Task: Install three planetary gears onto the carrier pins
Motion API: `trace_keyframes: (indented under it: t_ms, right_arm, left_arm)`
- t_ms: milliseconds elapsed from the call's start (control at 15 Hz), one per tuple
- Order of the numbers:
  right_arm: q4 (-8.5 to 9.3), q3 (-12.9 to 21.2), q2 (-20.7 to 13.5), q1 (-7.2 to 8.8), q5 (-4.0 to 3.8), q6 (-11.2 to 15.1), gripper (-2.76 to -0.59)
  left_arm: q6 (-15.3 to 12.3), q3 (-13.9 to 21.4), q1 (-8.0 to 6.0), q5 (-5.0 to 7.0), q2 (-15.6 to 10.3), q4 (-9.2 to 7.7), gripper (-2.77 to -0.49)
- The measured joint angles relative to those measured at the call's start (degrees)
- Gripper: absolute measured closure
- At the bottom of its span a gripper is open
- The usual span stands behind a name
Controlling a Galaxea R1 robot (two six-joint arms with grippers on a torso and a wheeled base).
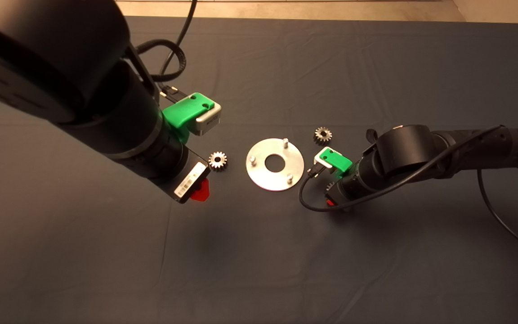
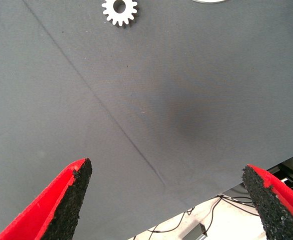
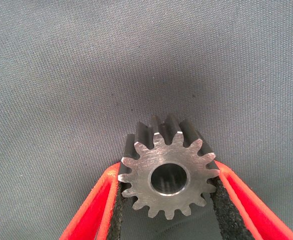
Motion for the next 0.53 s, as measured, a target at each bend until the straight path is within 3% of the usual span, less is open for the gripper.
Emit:
trace_keyframes:
  t_ms: [533]
  right_arm:
    - [0.01,0.0,0.0,0.02,0.0,-0.1,-1.04]
  left_arm:
    - [0.0,0.0,0.0,0.0,-0.1,0.0,-2.17]
